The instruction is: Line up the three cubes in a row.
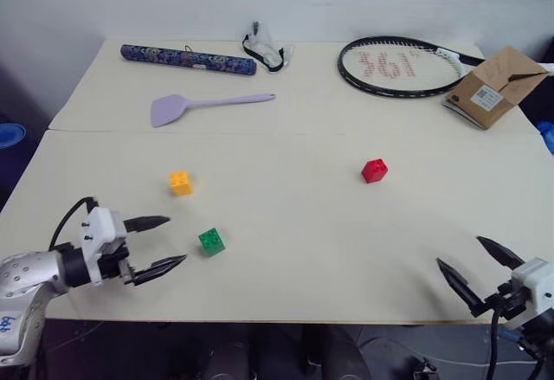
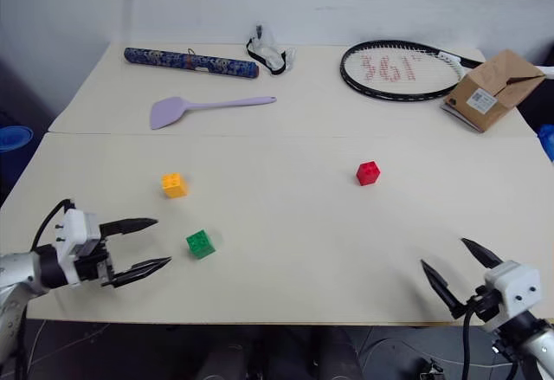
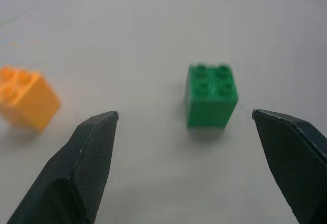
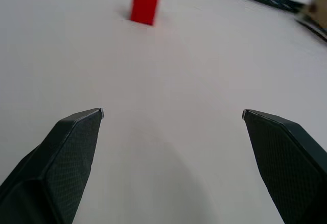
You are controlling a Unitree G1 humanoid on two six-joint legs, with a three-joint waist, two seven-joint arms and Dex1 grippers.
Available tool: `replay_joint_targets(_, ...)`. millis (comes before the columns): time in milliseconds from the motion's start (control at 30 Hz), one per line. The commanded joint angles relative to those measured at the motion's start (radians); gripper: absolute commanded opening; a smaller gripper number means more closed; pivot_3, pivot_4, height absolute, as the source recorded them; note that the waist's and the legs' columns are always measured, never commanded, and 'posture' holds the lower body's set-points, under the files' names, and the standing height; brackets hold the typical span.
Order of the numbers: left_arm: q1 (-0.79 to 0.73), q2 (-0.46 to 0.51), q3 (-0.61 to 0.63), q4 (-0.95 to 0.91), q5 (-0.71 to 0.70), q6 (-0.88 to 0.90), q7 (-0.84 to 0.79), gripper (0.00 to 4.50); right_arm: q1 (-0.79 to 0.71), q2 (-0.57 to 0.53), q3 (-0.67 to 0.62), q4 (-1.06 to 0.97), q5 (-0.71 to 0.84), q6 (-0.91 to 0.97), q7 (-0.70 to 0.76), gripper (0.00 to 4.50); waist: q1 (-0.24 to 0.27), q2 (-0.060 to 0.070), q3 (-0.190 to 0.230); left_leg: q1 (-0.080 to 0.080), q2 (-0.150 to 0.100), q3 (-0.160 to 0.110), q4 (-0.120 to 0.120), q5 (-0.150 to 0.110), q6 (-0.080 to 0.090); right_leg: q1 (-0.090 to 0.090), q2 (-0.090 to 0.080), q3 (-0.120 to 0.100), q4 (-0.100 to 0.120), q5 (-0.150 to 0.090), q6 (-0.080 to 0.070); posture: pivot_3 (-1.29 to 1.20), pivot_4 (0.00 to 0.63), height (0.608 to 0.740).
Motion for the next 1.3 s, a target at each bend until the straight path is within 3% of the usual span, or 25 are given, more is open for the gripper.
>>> replay_joint_targets(33, -0.054, -0.014, -0.042, -0.051, -0.034, 0.012, -0.008, 4.41, -0.048, 0.014, 0.039, -0.031, -0.035, 0.014, -0.047, 4.5, -0.01, 0.001, 0.0, 0.0, 0.0, 0.001, 0.0, 0.001, 0.001, 0.0, 0.001, 0.001, 0.0, 0.0, 0.0, 0.0, 0.15, 0.74)
replay_joint_targets(233, -0.176, -0.059, -0.1, -0.056, -0.052, 0.043, 0.016, 4.41, -0.372, 0.005, 0.174, -0.084, -0.058, 0.209, -0.175, 4.5, -0.03, 0.001, 0.0, 0.004, 0.0, 0.004, -0.001, 0.003, 0.0, -0.001, 0.002, 0.004, 0.004, 0.0, 0.0, 0.0, 0.15, 0.74)
replay_joint_targets(333, -0.222, -0.077, -0.123, -0.04, -0.03, 0.035, 0.03, 4.41, -0.594, 0.018, 0.257, -0.018, -0.11, 0.32, -0.252, 4.5, -0.026, 0.001, 0.0, 0.003, 0.0, 0.004, -0.001, 0.005, -0.001, -0.001, 0.002, 0.004, 0.005, -0.001, -0.001, 0.0, 0.15, 0.74)
replay_joint_targets(467, -0.237, -0.087, -0.141, -0.032, -0.015, 0.026, 0.038, 4.41, -0.778, 0.048, 0.326, 0.119, -0.165, 0.354, -0.297, 4.5, -0.017, 0.001, 0.0, -0.001, 0.0, 0.001, -0.001, 0.006, 0.001, -0.003, 0.002, 0.002, 0.006, -0.001, -0.001, 0.0, 0.15, 0.74)
replay_joint_targets(733, -0.223, -0.105, -0.14, -0.05, -0.003, 0.017, 0.061, 4.41, -0.918, 0.115, 0.412, 0.328, -0.25, 0.352, -0.337, 4.5, -0.025, 0.001, 0.0, -0.003, -0.003, 0.001, -0.001, 0.008, 0.004, -0.002, 0.002, 0.001, 0.004, 0.001, 0.001, 0.0, 0.15, 0.74)
replay_joint_targets(833, -0.203, -0.112, -0.129, -0.059, 0.0, 0.016, 0.076, 4.5, -0.923, 0.14, 0.42, 0.373, -0.256, 0.304, -0.327, 3.87, -0.026, 0.001, 0.0, -0.003, -0.002, 0.001, -0.001, 0.008, 0.003, -0.002, 0.002, 0.001, 0.004, 0.001, 0.001, 0.0, 0.15, 0.74)
replay_joint_targets(900, -0.19, -0.113, -0.131, -0.067, 0.001, 0.014, 0.082, 4.5, -0.931, 0.15, 0.414, 0.395, -0.253, 0.281, -0.321, 3.15, -0.027, 0.001, 0.0, -0.003, -0.002, 0.001, -0.001, 0.008, 0.003, -0.002, 0.002, 0.002, 0.004, 0.001, 0.001, 0.0, 0.15, 0.74)
replay_joint_targets(1067, -0.178, -0.114, -0.143, -0.076, 0.002, 0.014, 0.088, 4.5, -0.926, 0.135, 0.403, 0.379, -0.208, 0.247, -0.225, 1.48, -0.026, 0.001, 0.0, -0.003, -0.002, 0.001, -0.001, 0.008, 0.003, -0.002, 0.002, 0.002, 0.004, 0.001, 0.001, 0.0, 0.15, 0.74)
replay_joint_targets(1200, -0.185, -0.111, -0.148, -0.067, 0.003, 0.016, 0.083, 4.5, -0.877, 0.032, 0.418, 0.311, -0.144, 0.206, 0.028, 1.51, -0.022, 0.001, 0.0, -0.003, -0.002, 0.001, -0.001, 0.008, 0.004, -0.002, 0.002, 0.001, 0.004, 0.001, 0.001, 0.0, 0.15, 0.74)
replay_joint_targets(1300, -0.19, -0.106, -0.151, -0.053, 0.004, 0.012, 0.069, 4.5, -0.82, -0.081, 0.464, 0.223, -0.046, 0.162, 0.356, 1.51, -0.02, 0.001, 0.0, -0.003, -0.002, 0.0, -0.001, 0.008, 0.004, -0.001, 0.002, 0.0, 0.002, 0.001, 0.002, 0.0, 0.15, 0.74)
